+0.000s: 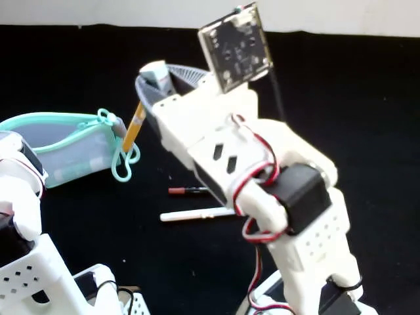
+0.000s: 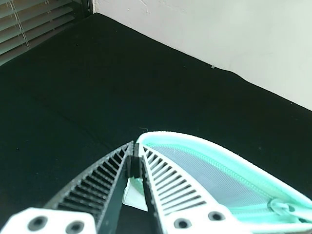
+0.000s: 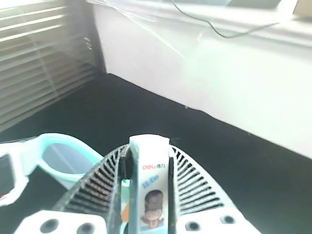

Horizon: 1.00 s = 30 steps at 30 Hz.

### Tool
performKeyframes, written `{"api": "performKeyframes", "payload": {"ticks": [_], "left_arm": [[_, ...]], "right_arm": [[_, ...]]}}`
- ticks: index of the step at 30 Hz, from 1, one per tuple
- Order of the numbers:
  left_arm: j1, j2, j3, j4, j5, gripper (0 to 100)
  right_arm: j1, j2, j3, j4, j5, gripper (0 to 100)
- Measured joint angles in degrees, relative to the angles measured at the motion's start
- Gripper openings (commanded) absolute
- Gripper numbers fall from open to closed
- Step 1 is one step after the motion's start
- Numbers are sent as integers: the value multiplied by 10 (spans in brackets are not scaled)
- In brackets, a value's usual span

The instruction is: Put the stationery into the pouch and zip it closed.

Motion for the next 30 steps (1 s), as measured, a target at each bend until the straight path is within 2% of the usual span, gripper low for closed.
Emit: {"api": "performKeyframes", "payload": {"ticks": [10, 20, 30], "left_arm": [[0, 0, 4, 0, 0, 7], [0, 0, 4, 0, 0, 7], [0, 0, 4, 0, 0, 7]], "right_arm": [[-4, -1, -105, 10, 2, 7], [-57, -1, -115, -6, 4, 7], [-69, -1, -116, -32, -9, 7]]}}
